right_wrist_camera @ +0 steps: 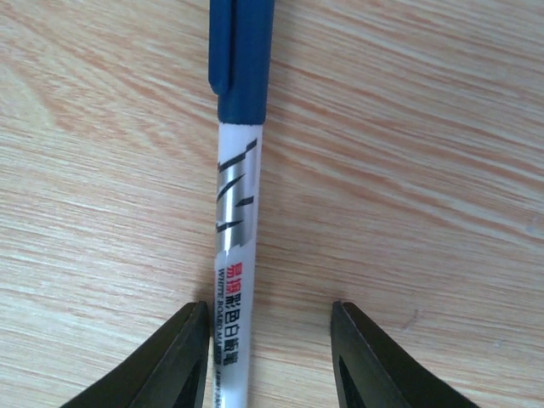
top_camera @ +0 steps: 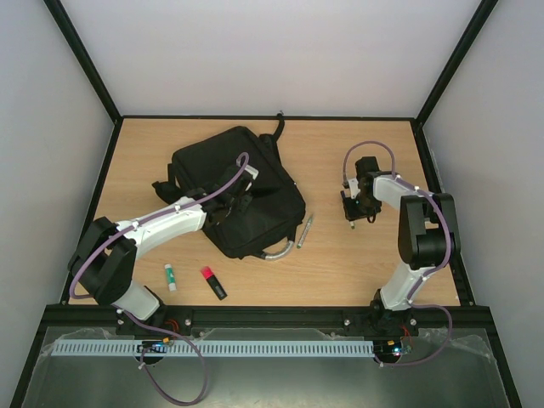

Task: Pack the student bag
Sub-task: Pick up the stationery from the center of the board.

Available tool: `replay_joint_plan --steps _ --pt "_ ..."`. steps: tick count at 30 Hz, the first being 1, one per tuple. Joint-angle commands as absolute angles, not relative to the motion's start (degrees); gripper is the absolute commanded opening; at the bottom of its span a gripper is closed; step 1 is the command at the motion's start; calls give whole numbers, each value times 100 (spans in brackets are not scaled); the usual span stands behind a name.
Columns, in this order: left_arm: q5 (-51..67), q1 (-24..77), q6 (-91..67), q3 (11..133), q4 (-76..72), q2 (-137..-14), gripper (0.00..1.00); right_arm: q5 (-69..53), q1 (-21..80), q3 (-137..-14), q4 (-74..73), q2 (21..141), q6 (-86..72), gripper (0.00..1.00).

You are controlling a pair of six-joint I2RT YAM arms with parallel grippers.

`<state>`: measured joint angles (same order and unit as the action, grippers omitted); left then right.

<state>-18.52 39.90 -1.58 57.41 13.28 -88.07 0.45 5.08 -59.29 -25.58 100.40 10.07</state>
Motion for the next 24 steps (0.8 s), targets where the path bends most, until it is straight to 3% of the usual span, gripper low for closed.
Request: replay_joint_plan --steps 1,11,21,24 --pt "-1759 4104 -220 5913 1464 -8631 8 -209 483 -5869 -3144 9996 1011 38" --pt "-1773 4122 -229 5922 1493 -8649 9 -173 483 -5721 -3322 9819 910 30" --pt "-1827 4131 -226 5931 1521 -8649 9 -359 405 -5645 -3384 9789 970 4" --pt "-1819 4131 -237 5927 1536 -8670 9 -613 396 -5746 -3364 9500 879 1"
